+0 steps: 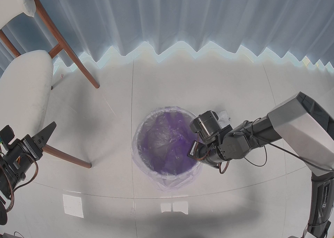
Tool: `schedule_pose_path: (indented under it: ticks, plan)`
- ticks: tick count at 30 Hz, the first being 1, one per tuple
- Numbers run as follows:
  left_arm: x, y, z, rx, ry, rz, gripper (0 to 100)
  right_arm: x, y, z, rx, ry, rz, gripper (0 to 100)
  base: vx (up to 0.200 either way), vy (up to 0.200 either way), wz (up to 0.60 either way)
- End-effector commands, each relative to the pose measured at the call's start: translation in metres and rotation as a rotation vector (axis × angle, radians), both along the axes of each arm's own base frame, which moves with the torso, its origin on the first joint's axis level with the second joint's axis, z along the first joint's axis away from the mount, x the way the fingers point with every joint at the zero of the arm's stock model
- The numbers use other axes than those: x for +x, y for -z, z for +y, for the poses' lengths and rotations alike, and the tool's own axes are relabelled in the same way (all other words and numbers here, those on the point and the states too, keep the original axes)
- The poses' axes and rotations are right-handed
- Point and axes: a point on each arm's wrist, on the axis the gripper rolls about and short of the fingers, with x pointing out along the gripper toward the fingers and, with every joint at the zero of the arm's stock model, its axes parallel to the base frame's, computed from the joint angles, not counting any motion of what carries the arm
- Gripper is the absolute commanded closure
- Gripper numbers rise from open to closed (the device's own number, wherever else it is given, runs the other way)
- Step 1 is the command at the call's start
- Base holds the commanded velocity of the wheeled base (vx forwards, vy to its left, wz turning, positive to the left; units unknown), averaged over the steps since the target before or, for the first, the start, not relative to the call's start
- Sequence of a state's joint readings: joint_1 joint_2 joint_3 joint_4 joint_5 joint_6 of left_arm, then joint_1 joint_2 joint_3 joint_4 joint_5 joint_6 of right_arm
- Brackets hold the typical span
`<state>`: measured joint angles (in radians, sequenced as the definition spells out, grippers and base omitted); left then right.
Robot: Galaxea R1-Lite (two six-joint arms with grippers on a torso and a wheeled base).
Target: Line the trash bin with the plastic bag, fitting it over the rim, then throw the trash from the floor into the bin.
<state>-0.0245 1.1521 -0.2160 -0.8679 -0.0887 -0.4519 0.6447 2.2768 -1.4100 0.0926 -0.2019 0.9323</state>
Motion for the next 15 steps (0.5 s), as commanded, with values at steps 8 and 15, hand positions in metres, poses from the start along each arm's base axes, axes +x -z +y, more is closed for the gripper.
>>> schedule_pose_path:
  ticks: [8,15]
  plan:
    - [-0.003,-0.002,0.001,-0.003,-0.003,-0.013,0,0.015,-0.013,-0.021,-0.133,-0.523,-0.130,100,0.000,0.000,0.00]
    - [-0.004,0.000,0.002,-0.003,-0.008,-0.007,0,0.015,-0.013,-0.019,-0.175,-0.844,-0.215,100,0.000,0.000,0.00]
